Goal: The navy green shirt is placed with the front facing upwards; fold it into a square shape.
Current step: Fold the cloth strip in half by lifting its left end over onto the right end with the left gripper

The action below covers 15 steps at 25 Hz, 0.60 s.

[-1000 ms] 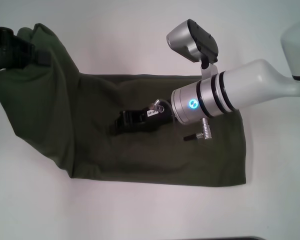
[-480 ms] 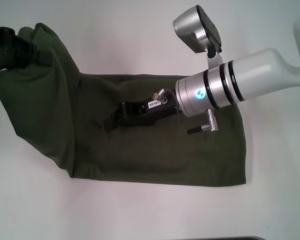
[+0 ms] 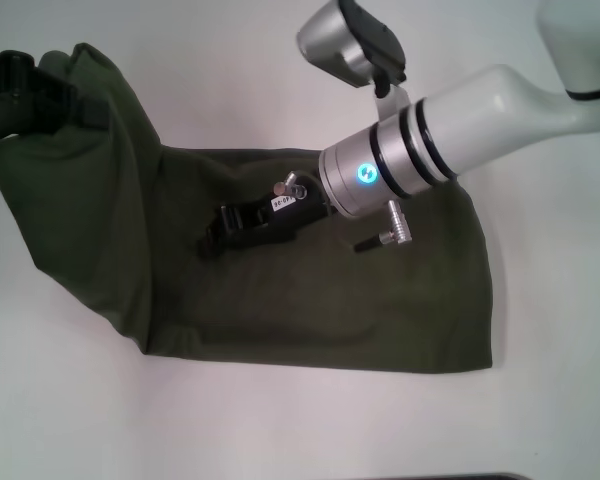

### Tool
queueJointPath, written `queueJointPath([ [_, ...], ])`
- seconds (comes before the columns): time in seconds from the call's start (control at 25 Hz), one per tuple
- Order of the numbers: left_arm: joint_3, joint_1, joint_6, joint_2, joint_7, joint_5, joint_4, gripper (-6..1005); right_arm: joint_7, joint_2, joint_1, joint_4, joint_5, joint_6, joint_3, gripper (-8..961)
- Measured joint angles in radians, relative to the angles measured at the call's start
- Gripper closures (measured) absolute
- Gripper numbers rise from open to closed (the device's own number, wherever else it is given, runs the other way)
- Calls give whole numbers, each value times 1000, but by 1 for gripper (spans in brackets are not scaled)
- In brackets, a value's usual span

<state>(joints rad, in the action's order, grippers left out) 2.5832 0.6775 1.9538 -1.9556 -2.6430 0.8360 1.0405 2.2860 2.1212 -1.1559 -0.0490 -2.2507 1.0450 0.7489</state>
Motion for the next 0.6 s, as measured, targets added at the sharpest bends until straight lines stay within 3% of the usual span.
queueJointPath([
  [0.16, 0, -1, -3, 0, 2, 0, 0, 946, 47, 0, -36, -12, -50, -45, 1, 939],
  [0.6, -4, 1, -8, -6, 4, 3, -2, 946, 53, 0, -52, -31, -66, -69, 2, 938],
])
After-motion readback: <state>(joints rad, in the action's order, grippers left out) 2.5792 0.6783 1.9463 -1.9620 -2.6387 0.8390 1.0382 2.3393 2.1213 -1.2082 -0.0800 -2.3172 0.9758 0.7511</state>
